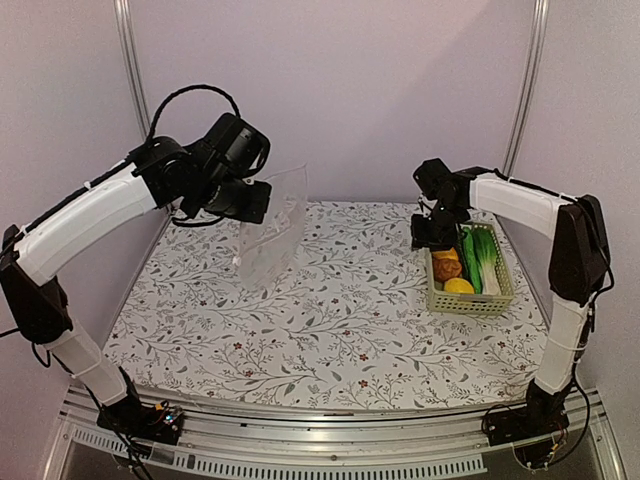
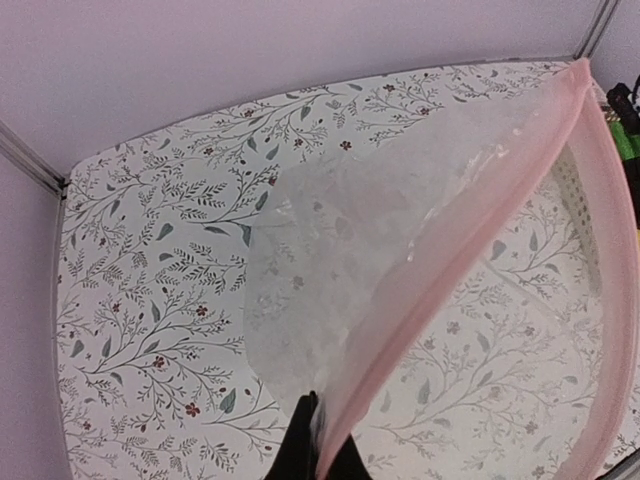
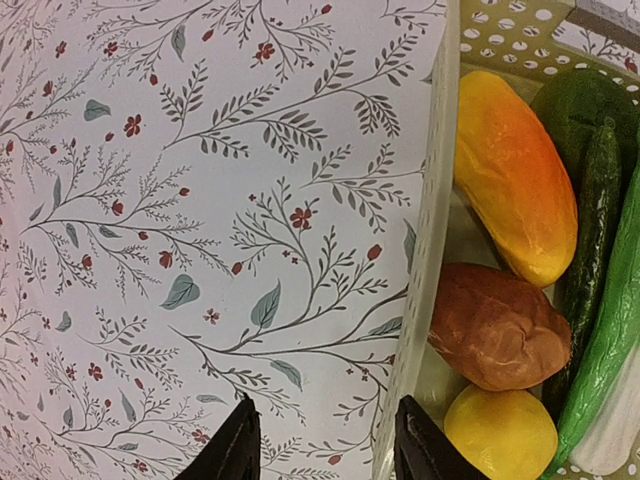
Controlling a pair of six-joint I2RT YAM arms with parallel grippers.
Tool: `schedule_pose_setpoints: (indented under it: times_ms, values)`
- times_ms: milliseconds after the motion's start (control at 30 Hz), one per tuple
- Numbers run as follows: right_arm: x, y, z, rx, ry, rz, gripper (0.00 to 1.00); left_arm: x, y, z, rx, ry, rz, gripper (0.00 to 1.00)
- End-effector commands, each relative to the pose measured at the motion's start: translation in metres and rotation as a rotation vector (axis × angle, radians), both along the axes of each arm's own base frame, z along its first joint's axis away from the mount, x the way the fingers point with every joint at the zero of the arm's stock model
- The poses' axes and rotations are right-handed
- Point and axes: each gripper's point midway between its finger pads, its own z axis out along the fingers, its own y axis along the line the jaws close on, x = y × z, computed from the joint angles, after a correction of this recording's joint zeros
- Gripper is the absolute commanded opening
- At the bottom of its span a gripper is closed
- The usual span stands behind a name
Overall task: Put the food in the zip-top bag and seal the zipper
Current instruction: Adjust the bin at the center of the board.
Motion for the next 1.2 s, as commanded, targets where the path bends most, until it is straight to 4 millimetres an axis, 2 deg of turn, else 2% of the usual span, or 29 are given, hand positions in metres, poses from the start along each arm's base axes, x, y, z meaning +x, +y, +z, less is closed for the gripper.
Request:
schedule_pose_setpoints:
  times_ms: [0, 200, 333, 467, 567, 733, 833, 933, 1067, 1167]
  values:
    - [0.002, -0.020, 0.004, -0.036, -0.010, -0.031, 0.46, 0.006, 0.004, -0.004, 0.001, 0.008, -0.001, 0.00]
    - [-0.002, -0.030, -0.022, -0.047, 0.034, -0.051, 0.57, 0.007, 0.005, -0.005, 0.000, 0.009, -0.001, 0.00]
    - [-0.011, -0.023, -0.042, -0.016, 0.079, -0.025, 0.57, 0.008, 0.005, -0.008, 0.000, 0.012, -0.003, 0.00]
    - [-0.023, 0.005, -0.052, 0.031, 0.093, 0.050, 0.51, 0.010, 0.005, -0.009, 0.003, 0.011, -0.004, 0.00]
    - [-0.042, 0.043, -0.054, 0.068, 0.116, 0.147, 0.47, 0.011, 0.005, -0.010, 0.007, 0.008, -0.003, 0.00]
    - [-0.078, 0.102, -0.055, 0.088, 0.155, 0.282, 0.45, 0.014, 0.007, -0.014, 0.013, 0.012, 0.004, 0.00]
    - [-0.089, 0.117, -0.054, 0.104, 0.184, 0.305, 0.47, 0.014, 0.008, -0.017, 0.016, 0.020, 0.006, 0.00]
    - [-0.080, 0.115, -0.031, 0.089, 0.134, 0.292, 0.51, 0.014, 0.010, -0.019, 0.015, 0.027, 0.012, 0.00]
    - [-0.072, 0.110, 0.023, 0.091, 0.028, 0.312, 0.53, 0.012, 0.012, -0.021, 0.013, 0.039, 0.010, 0.00]
    - [-0.061, 0.097, 0.051, 0.064, -0.035, 0.292, 0.53, 0.012, 0.010, -0.024, 0.006, 0.053, 0.002, 0.00]
